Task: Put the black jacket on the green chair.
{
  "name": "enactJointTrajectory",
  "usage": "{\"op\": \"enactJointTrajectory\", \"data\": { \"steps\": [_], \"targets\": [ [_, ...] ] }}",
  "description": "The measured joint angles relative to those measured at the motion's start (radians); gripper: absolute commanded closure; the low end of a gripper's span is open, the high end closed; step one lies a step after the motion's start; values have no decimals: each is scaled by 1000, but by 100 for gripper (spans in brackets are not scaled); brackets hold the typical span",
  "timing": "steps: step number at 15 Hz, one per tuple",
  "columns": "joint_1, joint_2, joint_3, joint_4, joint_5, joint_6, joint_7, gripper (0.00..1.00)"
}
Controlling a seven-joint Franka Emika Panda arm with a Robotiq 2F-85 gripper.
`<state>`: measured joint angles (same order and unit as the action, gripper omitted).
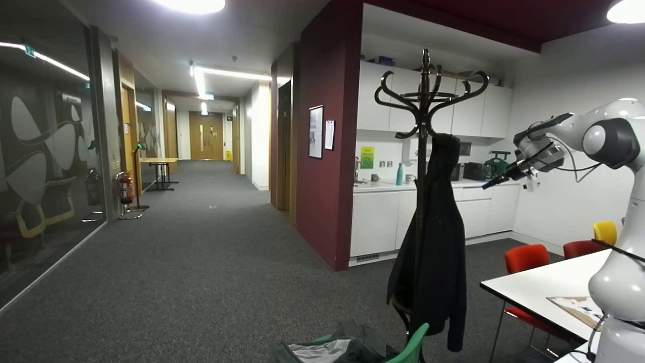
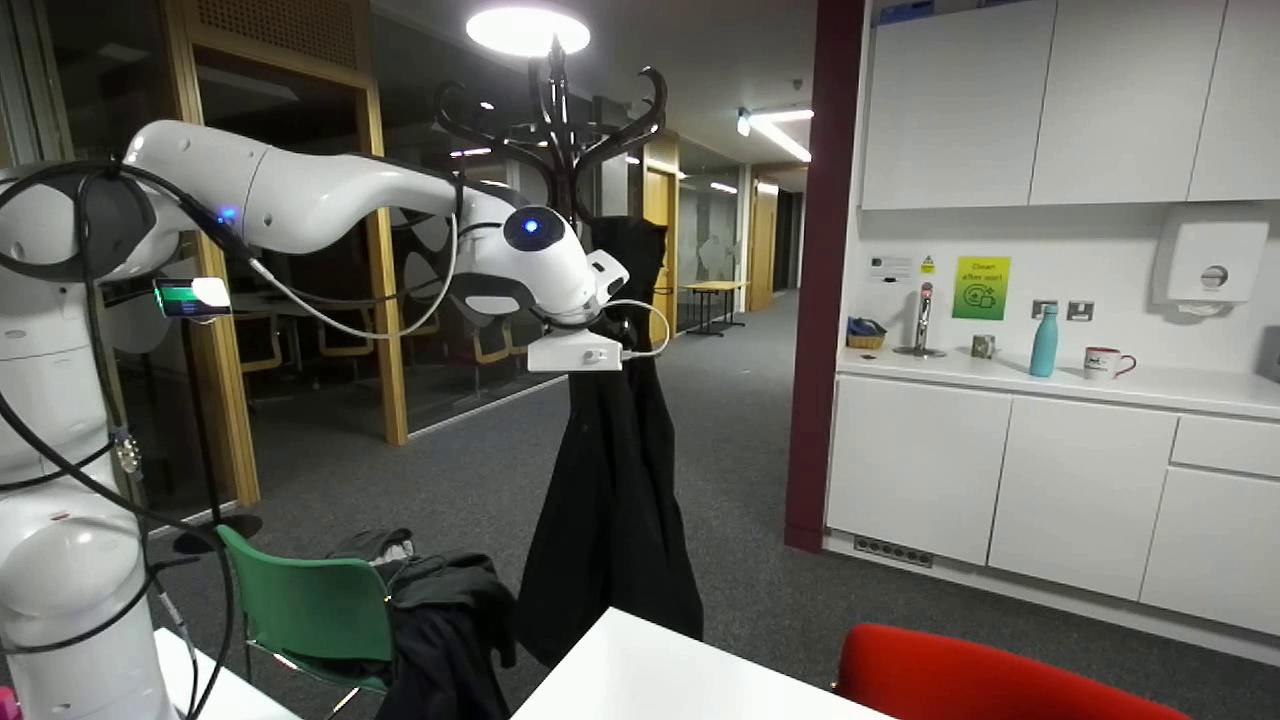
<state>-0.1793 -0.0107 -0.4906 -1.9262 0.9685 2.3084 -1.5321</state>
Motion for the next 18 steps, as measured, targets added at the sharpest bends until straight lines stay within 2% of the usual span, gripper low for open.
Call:
{"op": "enactJointTrajectory", "data": {
  "steps": [3, 8, 12, 18],
  "targets": [
    [-34, 2, 37, -2, 10, 13, -4, 0],
    [-61, 4, 78, 31, 116, 59, -17, 0],
    [-64, 36, 94, 121, 168, 63, -17, 0],
    [-82, 161, 137, 269, 178, 63, -2, 0]
  ]
}}
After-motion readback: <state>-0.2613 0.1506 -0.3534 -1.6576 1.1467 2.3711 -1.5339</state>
